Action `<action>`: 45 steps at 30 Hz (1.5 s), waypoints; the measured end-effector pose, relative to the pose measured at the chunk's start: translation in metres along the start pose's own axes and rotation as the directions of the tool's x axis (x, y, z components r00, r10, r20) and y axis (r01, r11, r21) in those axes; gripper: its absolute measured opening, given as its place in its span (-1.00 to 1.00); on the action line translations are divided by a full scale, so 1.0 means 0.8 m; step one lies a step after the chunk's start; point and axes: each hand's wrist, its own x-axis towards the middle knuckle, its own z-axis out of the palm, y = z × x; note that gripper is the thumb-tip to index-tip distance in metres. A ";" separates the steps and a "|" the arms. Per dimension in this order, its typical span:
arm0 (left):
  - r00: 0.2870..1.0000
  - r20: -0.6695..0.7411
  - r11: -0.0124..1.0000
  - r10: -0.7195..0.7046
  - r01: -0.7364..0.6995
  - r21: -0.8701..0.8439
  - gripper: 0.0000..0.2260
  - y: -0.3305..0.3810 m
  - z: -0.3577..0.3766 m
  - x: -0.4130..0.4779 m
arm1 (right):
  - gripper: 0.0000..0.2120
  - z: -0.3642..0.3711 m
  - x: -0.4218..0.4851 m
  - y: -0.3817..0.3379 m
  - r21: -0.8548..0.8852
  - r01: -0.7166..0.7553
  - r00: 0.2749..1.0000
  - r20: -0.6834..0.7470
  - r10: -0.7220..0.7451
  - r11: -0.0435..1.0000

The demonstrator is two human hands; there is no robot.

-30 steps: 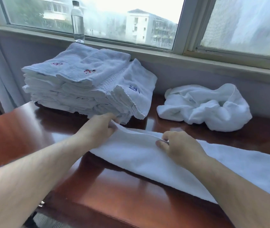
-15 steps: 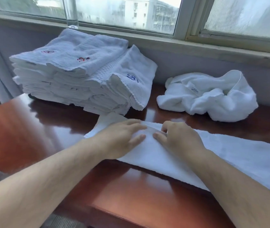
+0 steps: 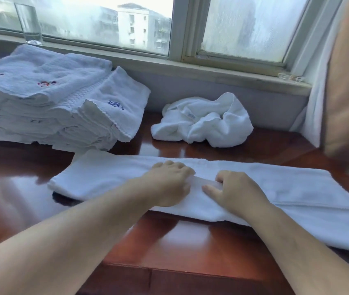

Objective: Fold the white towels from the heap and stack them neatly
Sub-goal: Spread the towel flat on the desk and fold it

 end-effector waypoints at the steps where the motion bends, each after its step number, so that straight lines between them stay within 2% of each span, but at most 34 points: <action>1: 1.000 0.005 1.000 0.025 -0.025 0.004 -0.58 0.012 0.004 0.007 | -0.66 -0.006 -0.006 0.011 0.001 -0.004 1.000 0.019 0.004 1.000; 5: 0.992 -0.045 0.993 0.122 -0.122 0.004 -0.63 0.055 0.015 0.030 | -0.66 -0.040 -0.032 0.070 0.038 -0.007 0.992 0.129 0.002 0.999; 8: 0.978 -0.075 0.980 0.195 -0.198 -0.032 -0.67 0.079 0.024 0.047 | -0.82 -0.063 -0.056 0.120 0.076 -0.016 0.983 0.182 0.002 0.997; 9: 0.974 -0.072 0.974 0.214 -0.218 -0.055 -0.68 0.087 0.027 0.053 | -0.88 -0.068 -0.063 0.136 0.081 -0.027 0.983 0.186 0.011 0.996; 17: 0.938 -0.005 0.934 0.347 -0.346 -0.093 -0.72 0.197 0.052 0.098 | -0.83 -0.086 -0.103 0.221 0.108 -0.146 0.985 0.109 0.134 0.983; 19: 0.932 0.038 0.930 0.362 -0.358 -0.085 -0.77 0.220 0.057 0.105 | -0.91 -0.093 -0.115 0.243 0.062 -0.194 0.976 0.113 0.186 0.979; 20: 0.931 0.053 0.930 0.362 -0.357 -0.087 -0.80 0.228 0.060 0.109 | -0.97 -0.097 -0.120 0.257 0.027 -0.215 0.972 0.108 0.211 0.976; 22: 0.935 0.056 0.934 0.350 -0.344 -0.100 -0.82 0.234 0.064 0.114 | -0.88 -0.103 -0.131 0.284 0.002 -0.244 0.966 0.087 0.243 0.970; 26: 0.942 -0.040 0.937 0.334 -0.337 -0.097 -0.79 0.227 0.057 0.123 | -0.79 -0.114 -0.139 0.325 -0.039 -0.256 0.967 -0.001 0.256 0.966; 30: 0.956 -0.134 0.959 0.259 -0.271 -0.082 -0.79 0.215 0.028 0.146 | -0.78 -0.125 -0.111 0.336 0.192 -0.292 0.935 -0.151 0.322 0.937; 32: 0.969 -0.134 0.968 0.209 -0.224 -0.111 -0.78 0.207 0.011 0.161 | -0.79 -0.130 -0.086 0.339 0.267 -0.291 0.923 -0.172 0.343 0.919; 35: 0.986 0.046 0.979 0.162 -0.154 -0.132 -0.70 0.181 -0.004 0.178 | -0.79 -0.135 -0.048 0.345 0.366 -0.313 0.916 -0.126 0.380 0.876; 37: 0.968 0.203 0.982 0.147 -0.118 -0.148 -0.65 0.157 -0.002 0.183 | -0.78 -0.131 -0.024 0.353 0.415 -0.331 0.907 -0.106 0.406 0.847; 38: 0.961 0.233 0.980 0.148 -0.111 -0.165 -0.62 0.147 0.000 0.184 | -0.77 -0.128 -0.016 0.356 0.416 -0.343 0.901 -0.107 0.420 0.842; 42: 0.992 0.062 0.972 0.111 -0.095 -0.216 -0.57 0.131 0.003 0.202 | -0.79 -0.112 0.023 0.365 0.347 -0.358 0.909 -0.085 0.409 0.867; 45: 0.996 0.035 0.984 0.086 -0.079 -0.161 -0.57 0.134 -0.001 0.219 | -0.86 -0.104 0.049 0.369 0.268 -0.361 0.917 -0.070 0.392 0.893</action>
